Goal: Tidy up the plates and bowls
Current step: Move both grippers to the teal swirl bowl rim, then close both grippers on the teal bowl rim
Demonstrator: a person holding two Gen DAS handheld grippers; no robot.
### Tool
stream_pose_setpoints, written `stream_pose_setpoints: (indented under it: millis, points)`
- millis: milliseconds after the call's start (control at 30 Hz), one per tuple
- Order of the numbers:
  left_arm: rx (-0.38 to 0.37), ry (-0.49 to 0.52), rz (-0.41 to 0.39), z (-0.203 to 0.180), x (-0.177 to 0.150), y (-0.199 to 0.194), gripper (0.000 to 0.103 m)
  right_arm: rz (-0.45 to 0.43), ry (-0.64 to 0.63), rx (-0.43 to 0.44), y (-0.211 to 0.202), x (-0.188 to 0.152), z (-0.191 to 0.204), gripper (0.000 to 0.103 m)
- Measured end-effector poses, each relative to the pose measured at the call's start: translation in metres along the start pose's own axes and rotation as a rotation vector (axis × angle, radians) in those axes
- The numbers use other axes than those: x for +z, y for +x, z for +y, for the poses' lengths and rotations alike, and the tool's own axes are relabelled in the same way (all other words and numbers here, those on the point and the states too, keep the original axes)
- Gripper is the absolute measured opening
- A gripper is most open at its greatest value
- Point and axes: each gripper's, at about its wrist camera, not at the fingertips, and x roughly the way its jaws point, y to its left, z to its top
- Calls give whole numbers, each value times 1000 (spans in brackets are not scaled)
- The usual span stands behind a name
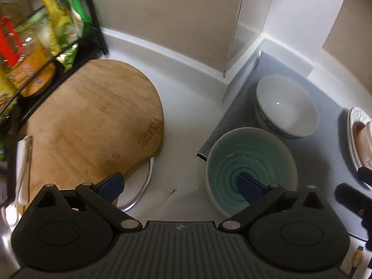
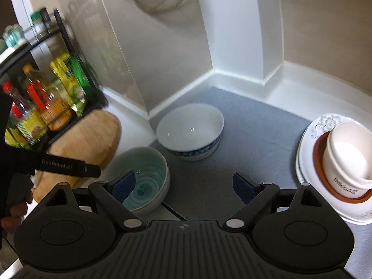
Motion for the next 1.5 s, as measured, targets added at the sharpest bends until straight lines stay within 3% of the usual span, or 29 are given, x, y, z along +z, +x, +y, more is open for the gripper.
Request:
stream_pose_setpoints:
  millis: [300,833,933,1067,1133,1167,1233,1300,1333,1400,1500]
  points:
    - [-51,62,80,0,14,39,103,95,20,-42,44,-3,12,92]
    - [-45,184,112,-12,17,65,103,197,20,-92,90,-7,25,92]
    - [-41,199,107,-14,17,66,99,214,28,-92,95,-8,25,90]
    - [-48,216,108,-13,18,66,87,230,17,-77,98,-9,27,83]
    - [-72,243,97,-15,18,62,75,232,7,-65,99,-9,28,72]
    - [-89,246,100,-16,18,61,67,230,4,-57,98,-9,29,61]
    - [-123,251,96,-17,18,58,52,231,1,-48,99,-9,28,48]
    - [-161,262,96,-22,18,56,22,229,15,-22,99,-8,27,36]
    - [-184,269,102,-25,17,55,16,227,20,-4,98,-8,28,25]
    - [-170,285,92,-29,16,54,17,225,-4,-7,99,-7,35,22]
    - [-208,284,90,-26,17,52,16,224,-16,-20,99,-6,37,21]
